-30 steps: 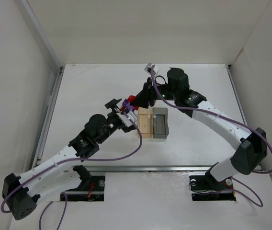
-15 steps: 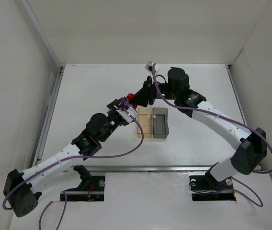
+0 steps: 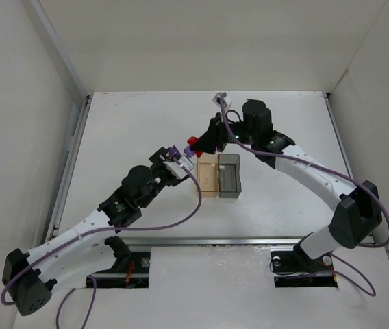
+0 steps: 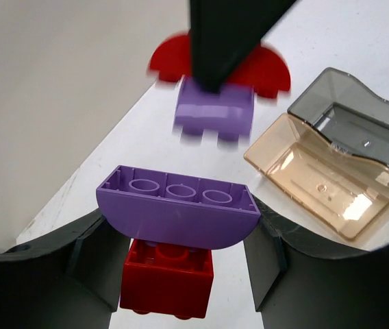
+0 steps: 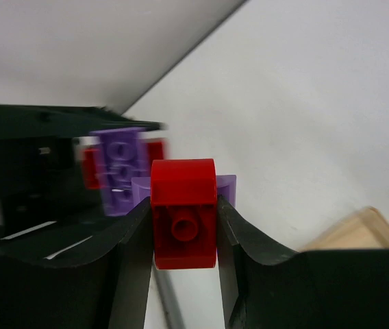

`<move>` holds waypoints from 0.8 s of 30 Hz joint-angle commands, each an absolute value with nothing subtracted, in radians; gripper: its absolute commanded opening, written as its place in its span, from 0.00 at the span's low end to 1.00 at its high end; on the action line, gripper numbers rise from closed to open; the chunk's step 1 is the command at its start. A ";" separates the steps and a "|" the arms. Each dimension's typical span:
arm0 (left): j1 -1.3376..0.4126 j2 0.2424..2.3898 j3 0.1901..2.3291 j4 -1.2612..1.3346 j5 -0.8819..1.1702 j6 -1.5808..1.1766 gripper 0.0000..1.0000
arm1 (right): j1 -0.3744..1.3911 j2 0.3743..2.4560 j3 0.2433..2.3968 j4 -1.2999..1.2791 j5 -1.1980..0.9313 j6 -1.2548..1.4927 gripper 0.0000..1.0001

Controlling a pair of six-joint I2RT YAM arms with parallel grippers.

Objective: Sort the legos into containers by color

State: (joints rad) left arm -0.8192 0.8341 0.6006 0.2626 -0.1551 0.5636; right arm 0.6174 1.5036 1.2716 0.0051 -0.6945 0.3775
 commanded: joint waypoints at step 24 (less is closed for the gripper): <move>-0.810 0.776 0.236 0.430 -0.028 0.526 0.17 | 0.541 1.514 1.126 0.015 -0.552 0.367 0.00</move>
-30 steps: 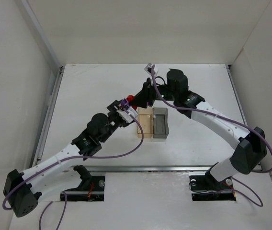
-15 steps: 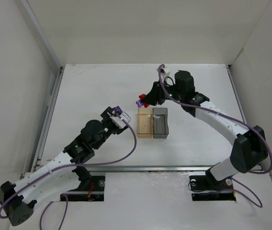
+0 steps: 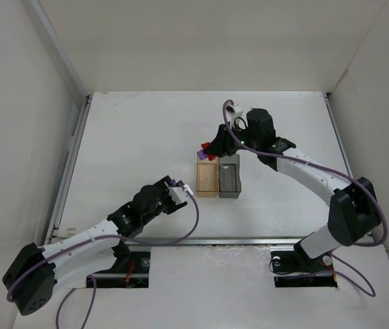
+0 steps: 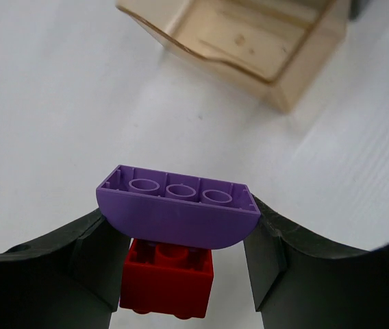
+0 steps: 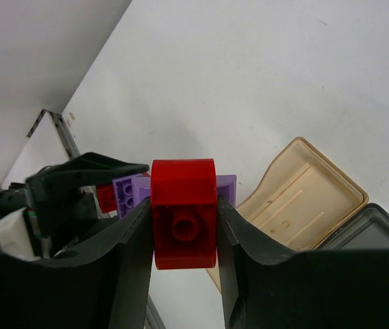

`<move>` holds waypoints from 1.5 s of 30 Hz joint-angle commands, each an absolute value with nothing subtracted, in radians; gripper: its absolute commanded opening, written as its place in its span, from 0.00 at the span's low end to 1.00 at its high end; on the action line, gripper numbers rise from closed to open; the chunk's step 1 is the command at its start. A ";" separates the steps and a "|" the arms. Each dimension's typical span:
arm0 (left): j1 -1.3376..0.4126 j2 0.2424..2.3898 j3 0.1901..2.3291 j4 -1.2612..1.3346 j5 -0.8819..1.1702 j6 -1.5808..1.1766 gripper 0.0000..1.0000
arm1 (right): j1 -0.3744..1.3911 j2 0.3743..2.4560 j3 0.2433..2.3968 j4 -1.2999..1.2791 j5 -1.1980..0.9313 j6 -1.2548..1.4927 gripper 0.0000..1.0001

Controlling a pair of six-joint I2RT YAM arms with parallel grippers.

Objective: Sort the legos into containers by color

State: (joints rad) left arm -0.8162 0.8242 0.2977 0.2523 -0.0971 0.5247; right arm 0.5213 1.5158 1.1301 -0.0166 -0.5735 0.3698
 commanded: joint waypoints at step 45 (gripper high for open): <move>-0.810 1.002 0.571 0.416 0.048 0.537 0.00 | 0.669 1.534 1.218 -0.089 -0.523 0.322 0.00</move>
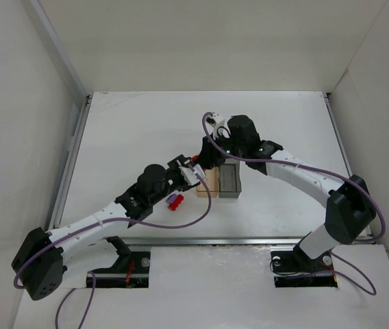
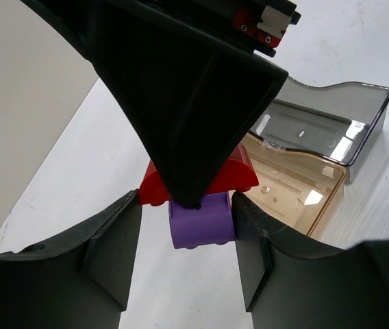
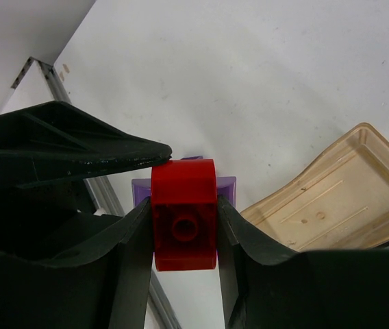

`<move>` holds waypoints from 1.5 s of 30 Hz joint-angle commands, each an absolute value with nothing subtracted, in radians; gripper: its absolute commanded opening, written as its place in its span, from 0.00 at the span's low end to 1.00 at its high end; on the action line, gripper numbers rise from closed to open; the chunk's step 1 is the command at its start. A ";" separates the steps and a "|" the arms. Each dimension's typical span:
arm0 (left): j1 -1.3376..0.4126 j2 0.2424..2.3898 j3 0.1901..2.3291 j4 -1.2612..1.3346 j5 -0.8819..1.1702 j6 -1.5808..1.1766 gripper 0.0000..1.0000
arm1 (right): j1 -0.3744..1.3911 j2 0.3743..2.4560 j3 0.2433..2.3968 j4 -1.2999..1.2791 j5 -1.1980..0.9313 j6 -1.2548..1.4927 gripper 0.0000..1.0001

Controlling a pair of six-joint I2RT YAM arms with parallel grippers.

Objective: Sort the legos into containers by color

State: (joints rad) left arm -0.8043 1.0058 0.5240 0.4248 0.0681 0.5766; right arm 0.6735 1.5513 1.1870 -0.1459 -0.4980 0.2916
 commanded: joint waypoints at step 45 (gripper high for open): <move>-0.810 1.072 0.630 0.445 0.129 0.492 0.46 | 0.637 1.425 1.152 -0.069 -0.500 0.397 0.00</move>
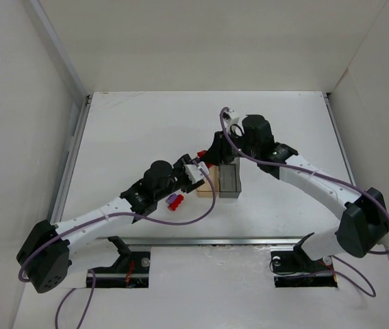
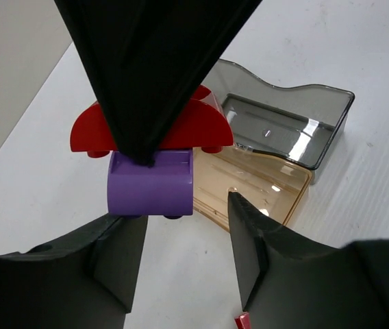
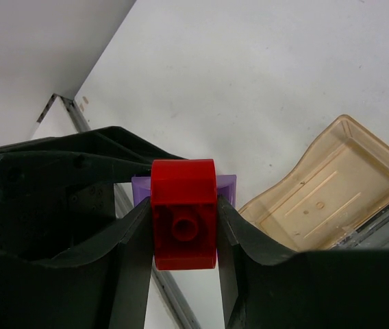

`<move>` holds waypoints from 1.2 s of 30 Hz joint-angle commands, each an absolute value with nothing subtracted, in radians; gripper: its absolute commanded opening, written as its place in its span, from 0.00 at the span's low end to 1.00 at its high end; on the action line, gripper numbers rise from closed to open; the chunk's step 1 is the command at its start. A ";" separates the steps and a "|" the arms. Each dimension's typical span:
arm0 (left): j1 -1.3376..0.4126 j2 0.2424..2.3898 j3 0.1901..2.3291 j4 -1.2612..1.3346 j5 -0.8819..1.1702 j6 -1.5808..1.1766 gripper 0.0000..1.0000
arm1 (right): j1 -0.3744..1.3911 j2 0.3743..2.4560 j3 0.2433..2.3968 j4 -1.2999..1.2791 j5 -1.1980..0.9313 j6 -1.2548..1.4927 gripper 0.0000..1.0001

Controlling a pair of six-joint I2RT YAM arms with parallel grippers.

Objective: Sort the legos into containers by color

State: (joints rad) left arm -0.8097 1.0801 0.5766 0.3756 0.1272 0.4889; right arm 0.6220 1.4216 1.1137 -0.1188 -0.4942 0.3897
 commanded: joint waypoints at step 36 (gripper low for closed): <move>-0.810 1.054 0.630 0.160 0.107 0.469 0.00 | 0.336 1.260 1.045 -0.101 -0.376 0.402 0.00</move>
State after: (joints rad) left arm -0.8097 1.0794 0.6449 0.2256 0.1036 0.5007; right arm 0.4011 1.3437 1.0504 -0.1276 -0.4583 0.4072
